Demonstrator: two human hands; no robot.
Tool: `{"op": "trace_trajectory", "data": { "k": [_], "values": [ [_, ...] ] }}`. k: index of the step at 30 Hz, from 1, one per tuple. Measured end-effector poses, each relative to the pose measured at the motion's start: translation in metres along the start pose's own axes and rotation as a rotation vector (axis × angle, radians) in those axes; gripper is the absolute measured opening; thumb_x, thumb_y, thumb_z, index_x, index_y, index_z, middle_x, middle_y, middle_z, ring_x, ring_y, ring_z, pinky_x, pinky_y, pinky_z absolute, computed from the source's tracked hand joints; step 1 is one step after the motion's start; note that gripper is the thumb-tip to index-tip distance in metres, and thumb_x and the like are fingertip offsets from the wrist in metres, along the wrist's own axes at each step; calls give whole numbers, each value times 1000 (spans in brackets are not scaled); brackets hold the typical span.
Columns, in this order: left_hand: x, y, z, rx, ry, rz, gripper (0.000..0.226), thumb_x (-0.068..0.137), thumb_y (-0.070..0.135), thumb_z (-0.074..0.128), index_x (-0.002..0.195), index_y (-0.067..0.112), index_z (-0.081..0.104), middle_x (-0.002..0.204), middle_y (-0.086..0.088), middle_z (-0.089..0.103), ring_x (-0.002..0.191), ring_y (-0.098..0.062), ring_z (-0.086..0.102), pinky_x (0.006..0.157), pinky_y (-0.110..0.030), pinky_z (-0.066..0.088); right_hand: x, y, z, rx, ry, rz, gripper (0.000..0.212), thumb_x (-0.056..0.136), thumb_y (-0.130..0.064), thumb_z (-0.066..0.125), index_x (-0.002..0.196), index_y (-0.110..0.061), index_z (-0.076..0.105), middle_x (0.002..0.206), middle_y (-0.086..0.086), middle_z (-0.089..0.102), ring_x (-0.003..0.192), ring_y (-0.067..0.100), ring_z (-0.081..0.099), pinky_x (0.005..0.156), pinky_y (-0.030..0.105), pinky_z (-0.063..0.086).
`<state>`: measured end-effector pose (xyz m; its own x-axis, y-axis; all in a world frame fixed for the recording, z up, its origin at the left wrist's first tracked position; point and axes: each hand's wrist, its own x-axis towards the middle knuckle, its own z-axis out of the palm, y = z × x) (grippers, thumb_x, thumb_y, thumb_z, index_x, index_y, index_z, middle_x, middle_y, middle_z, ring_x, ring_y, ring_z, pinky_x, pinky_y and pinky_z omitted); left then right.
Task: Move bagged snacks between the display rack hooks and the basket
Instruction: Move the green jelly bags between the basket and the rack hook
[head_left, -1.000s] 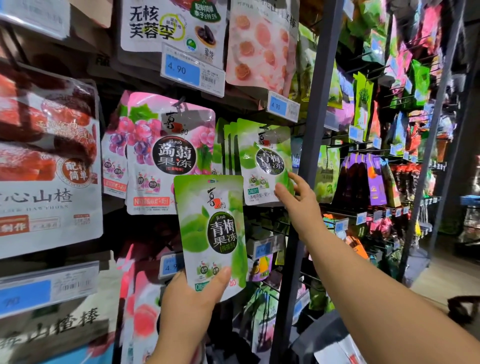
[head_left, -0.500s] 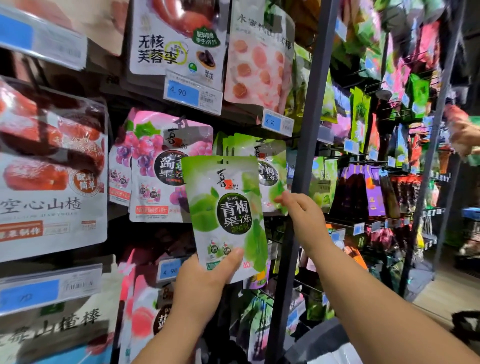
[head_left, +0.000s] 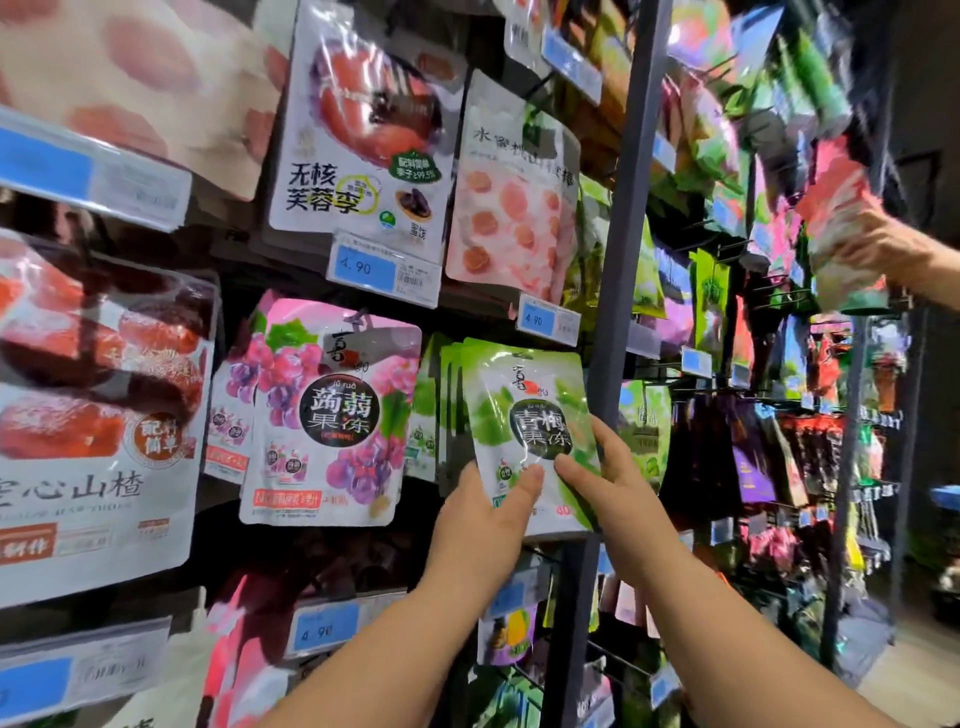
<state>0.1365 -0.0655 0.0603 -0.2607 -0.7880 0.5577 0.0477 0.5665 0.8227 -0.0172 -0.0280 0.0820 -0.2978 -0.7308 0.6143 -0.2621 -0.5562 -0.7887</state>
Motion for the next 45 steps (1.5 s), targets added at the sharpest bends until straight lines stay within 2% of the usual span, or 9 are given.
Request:
{"op": "trace_trajectory", "data": {
  "k": [9, 12, 22, 28, 32, 35, 37, 40, 45],
  "values": [
    [37, 14, 5, 188, -49, 22, 54, 94, 56, 47, 128, 14, 41, 128, -7, 55, 113, -27, 53, 92, -39, 46, 31, -1, -4, 82, 41, 57, 65, 87, -23, 73, 139, -46, 41, 133, -10, 59, 111, 16, 67, 103, 44, 50],
    [43, 17, 2, 194, -43, 42, 46, 95, 53, 49, 123, 17, 41, 121, -2, 57, 105, -23, 54, 84, -33, 44, 40, 1, -3, 93, 39, 78, 62, 69, -36, 82, 123, -49, 54, 139, -6, 58, 117, 20, 64, 106, 46, 47],
    [54, 26, 2, 221, -58, 43, 61, 95, 51, 52, 136, 13, 27, 117, 2, 50, 96, -17, 46, 78, -27, 39, 59, 11, -9, 53, 72, 109, 55, 85, -26, 74, 137, -25, 56, 131, -2, 64, 115, 19, 65, 108, 44, 45],
    [58, 15, 8, 287, -25, 66, 93, 94, 50, 53, 153, 27, -16, 145, -6, 44, 124, -26, 50, 90, -30, 41, 66, 17, -10, -36, 80, 101, 51, 88, -27, 71, 137, -25, 57, 131, -3, 63, 115, 17, 64, 107, 42, 46],
    [56, 1, 8, 514, 41, 175, 72, 94, 53, 47, 151, 43, 3, 145, 2, 19, 136, -24, 25, 110, -41, 27, 56, 28, -6, -209, 51, 31, 79, 70, -63, 69, 142, -40, 47, 142, -13, 52, 128, 12, 53, 111, 43, 42],
    [57, -12, 9, 440, 49, 188, 58, 94, 54, 44, 145, 55, 17, 157, 12, -7, 147, -21, -1, 119, -52, 12, 42, 37, -1, -246, -29, -31, 86, 73, -66, 63, 150, -43, 31, 145, -20, 37, 125, 1, 52, 97, 20, 48],
    [59, -18, 10, 307, 6, 186, 58, 94, 54, 46, 143, 60, 17, 158, 19, -15, 150, -19, -3, 119, -56, 16, 34, 42, 1, -228, -57, -43, 87, 69, -68, 64, 147, -52, 29, 151, -25, 28, 131, -3, 44, 93, 14, 46],
    [61, -24, 12, 225, -34, 184, 64, 90, 58, 49, 143, 61, 15, 159, 20, -15, 151, -16, 2, 118, -51, 25, 28, 50, 2, -277, -67, -42, 84, 60, -78, 64, 135, -72, 27, 143, -41, 28, 138, -4, 28, 111, 27, 33],
    [68, -30, 13, 202, -29, 176, 66, 91, 52, 54, 144, 61, 15, 161, 16, -14, 151, -16, 2, 114, -44, 29, 32, 55, 13, -258, -31, -31, 76, 68, -82, 60, 134, -72, 22, 131, -44, 29, 129, -6, 34, 96, 16, 33]
  ]
}}
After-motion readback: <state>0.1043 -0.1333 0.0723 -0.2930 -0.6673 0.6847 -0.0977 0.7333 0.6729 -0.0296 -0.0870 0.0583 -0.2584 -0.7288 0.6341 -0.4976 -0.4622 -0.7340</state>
